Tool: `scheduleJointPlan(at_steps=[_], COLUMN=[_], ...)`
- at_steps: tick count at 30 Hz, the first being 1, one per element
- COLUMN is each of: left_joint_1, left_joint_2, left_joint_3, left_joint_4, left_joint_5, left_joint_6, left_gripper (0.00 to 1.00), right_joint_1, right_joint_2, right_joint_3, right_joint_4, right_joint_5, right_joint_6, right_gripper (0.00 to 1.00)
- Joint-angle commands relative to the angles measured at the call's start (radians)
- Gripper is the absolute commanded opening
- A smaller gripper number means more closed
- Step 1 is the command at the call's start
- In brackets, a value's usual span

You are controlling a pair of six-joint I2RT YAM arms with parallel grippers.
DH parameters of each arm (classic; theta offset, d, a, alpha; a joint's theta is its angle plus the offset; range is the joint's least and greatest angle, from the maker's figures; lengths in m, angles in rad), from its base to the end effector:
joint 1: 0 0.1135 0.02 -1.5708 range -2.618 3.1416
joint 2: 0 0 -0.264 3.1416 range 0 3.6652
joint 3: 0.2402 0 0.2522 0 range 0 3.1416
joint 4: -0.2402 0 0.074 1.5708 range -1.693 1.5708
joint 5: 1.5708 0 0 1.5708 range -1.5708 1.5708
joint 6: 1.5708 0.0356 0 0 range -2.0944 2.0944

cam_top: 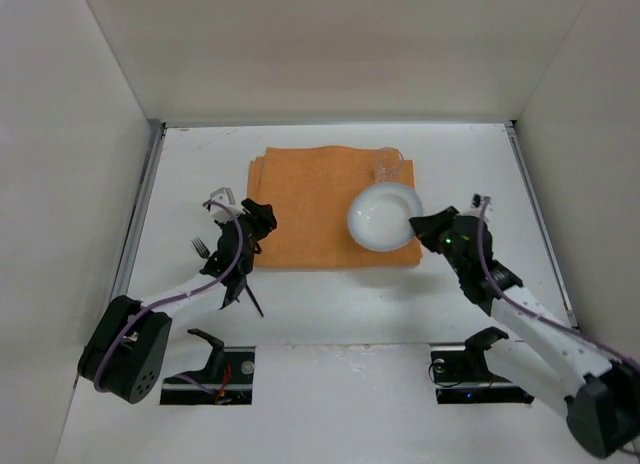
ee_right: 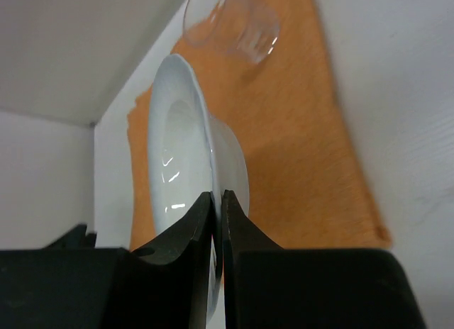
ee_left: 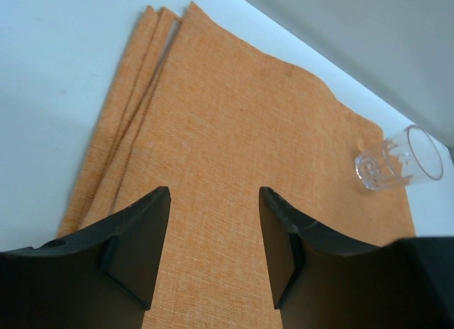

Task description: Set the dinner table for one person

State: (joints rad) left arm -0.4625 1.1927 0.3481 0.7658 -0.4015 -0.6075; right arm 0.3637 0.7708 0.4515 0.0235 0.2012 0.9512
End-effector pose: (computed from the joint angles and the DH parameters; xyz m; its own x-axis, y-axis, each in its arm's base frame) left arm 0.2179 -0.0931 0.2071 -0.0933 -0.5406 -0.8361 0.0107 0.8392 -0.5438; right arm 0.1765 0.0596 0.2458 -0.2965 0.7407 -0.6029 0.1231 0.6557 0.7449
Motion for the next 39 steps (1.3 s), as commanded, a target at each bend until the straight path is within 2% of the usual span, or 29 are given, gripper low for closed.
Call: scheduleJointPlan(at_steps=[1, 5, 9, 20, 22, 24, 30, 33, 39], left_joint_1=[0.035, 0.067, 0.094, 0.094, 0.092, 0.094, 0.060, 0.020, -0.058], left_joint_2=[-0.031, -0.064, -0.100, -0.082, -0.087, -0.088, -0.120, -0.198, -0.402], left_joint_3=[-0.020, -0.035, -0.055, -0.047, -0.047, -0.043, -0.002, 0.008, 0.043], left_joint_4=[0.029, 0.007, -0.005, -0.006, -0.010, -0.028, -0.169, -0.314, -0.816], left_joint_5=[-0.010, -0.010, -0.014, -0.016, -0.022, -0.033, -0.100, -0.149, -0.224], left_joint_6=[-0.049, -0.060, -0.066, -0.064, -0.060, -0.058, -0.049, -0.025, -0.044], left_gripper=[0.51, 0.51, 0.51, 0.51, 0.51, 0.50, 0.44, 0.41, 0.35], right_joint_1=[0.138, 0.200, 0.220, 0.277, 0.287, 0.293, 0.315, 0.317, 0.315], right_joint_2=[0.176, 0.451, 0.657, 1.011, 1.027, 1.029, 0.995, 0.934, 0.767], right_joint_3=[0.120, 0.260, 0.374, 0.569, 0.569, 0.541, 0.445, 0.411, 0.372], right_joint_4=[0.244, 0.413, 0.530, 0.615, 0.602, 0.592, 0.501, 0.425, 0.303], right_joint_5=[-0.029, -0.111, -0.140, -0.118, -0.102, -0.071, 0.004, 0.062, 0.132], right_joint_6=[0.058, 0.078, 0.093, 0.107, 0.107, 0.113, 0.083, 0.009, -0.144], right_gripper=[0.11, 0.11, 0.11, 0.13, 0.15, 0.21, 0.59, 0.68, 0.77])
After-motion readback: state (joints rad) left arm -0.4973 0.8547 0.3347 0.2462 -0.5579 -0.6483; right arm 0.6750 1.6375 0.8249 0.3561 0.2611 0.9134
